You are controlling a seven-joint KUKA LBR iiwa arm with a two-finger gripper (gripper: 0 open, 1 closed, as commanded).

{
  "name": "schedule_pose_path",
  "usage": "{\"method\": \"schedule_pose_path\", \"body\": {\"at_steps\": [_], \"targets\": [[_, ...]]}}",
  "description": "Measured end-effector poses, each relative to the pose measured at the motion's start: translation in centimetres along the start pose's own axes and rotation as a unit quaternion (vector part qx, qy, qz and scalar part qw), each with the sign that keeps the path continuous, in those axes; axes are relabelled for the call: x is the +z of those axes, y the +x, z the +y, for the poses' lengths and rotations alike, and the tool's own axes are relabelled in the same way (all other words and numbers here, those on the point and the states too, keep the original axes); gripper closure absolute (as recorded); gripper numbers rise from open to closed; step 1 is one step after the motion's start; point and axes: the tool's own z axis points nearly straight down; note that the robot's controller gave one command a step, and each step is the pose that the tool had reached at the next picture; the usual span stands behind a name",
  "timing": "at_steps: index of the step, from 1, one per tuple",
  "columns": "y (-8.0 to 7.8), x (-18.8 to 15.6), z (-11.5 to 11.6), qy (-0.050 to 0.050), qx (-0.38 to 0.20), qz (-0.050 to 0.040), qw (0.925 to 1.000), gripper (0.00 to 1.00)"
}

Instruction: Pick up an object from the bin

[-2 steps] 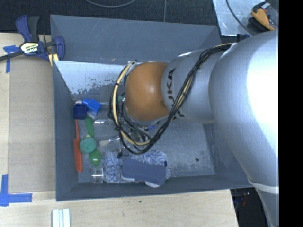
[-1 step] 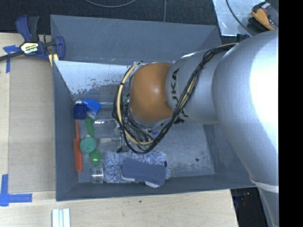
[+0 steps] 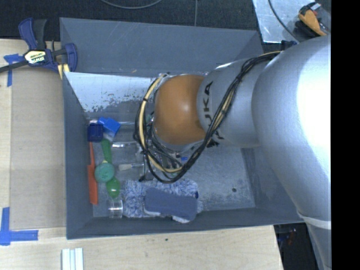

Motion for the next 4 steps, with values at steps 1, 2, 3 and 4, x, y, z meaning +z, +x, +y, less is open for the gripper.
{"method": "schedule_pose_path", "body": {"at_steps": [1, 2, 3, 4], "targets": [[0.0, -0.8, 0.0, 0.000, 0.000, -0.0010, 1.0000, 1.00], [-0.1, -1.4, 0.0, -0.001, 0.000, -0.0027, 1.0000, 1.00], [0.2, -4.2, -0.1, 0.000, 0.000, 0.0031, 1.0000, 1.00], [-0.2, -7.2, 0.0, 0.000, 0.000, -0.0022, 1.0000, 1.00]]}}
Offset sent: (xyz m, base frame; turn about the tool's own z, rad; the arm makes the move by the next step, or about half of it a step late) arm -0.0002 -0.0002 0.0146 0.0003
